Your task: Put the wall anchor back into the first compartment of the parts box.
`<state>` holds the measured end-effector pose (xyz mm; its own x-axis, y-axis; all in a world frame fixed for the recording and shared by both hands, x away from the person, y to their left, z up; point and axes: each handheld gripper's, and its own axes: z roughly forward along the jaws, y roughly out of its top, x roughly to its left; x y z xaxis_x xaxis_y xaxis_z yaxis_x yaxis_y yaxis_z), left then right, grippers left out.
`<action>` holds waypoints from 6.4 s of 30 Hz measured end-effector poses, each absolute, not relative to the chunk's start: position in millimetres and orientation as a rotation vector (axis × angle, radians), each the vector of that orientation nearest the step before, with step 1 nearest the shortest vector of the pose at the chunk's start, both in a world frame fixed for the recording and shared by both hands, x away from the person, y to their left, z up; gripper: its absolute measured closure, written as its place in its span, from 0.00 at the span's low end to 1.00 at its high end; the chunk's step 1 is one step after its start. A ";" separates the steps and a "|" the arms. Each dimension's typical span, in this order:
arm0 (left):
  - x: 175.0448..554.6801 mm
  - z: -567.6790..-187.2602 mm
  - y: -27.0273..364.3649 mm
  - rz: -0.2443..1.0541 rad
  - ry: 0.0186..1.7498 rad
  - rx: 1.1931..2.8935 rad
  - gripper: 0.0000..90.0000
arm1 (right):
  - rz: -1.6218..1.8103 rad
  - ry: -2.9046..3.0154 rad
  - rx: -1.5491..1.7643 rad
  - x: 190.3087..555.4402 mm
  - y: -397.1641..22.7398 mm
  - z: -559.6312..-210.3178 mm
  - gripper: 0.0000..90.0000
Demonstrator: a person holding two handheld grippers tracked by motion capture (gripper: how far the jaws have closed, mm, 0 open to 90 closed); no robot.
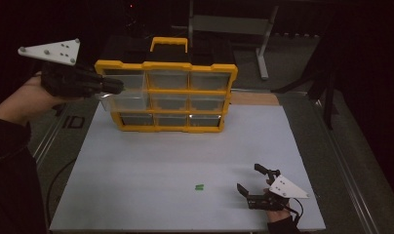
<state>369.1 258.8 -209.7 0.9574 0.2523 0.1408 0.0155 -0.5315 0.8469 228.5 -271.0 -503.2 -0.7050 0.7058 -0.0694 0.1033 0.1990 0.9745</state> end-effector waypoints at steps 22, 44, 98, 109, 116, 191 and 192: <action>401.4 -227.3 266.1 0.379 0.573 2.207 0.76 | 1.538 1.990 0.748 228.0 -270.6 -504.2 0.10; 370.0 -233.7 230.4 0.218 0.354 2.224 0.09 | 1.533 1.981 0.748 227.0 -270.0 -502.5 0.10; 300.5 -440.7 87.4 -0.136 0.154 2.178 0.00 | 1.537 1.991 0.738 225.9 -270.2 -501.2 0.09; 307.2 -480.6 72.8 -0.123 0.229 2.160 0.00 | 1.531 1.999 0.731 226.2 -269.6 -501.8 0.09; 315.0 -498.3 66.5 -0.111 0.291 2.150 0.12 | 1.537 2.003 0.731 226.4 -269.5 -502.2 0.10; 322.4 -412.5 140.7 -0.043 0.147 2.264 0.93 | 1.532 2.006 0.728 225.7 -268.5 -501.7 0.10; 321.6 -408.3 144.0 -0.034 0.144 2.267 0.93 | 1.535 2.006 0.726 225.7 -268.5 -501.6 0.09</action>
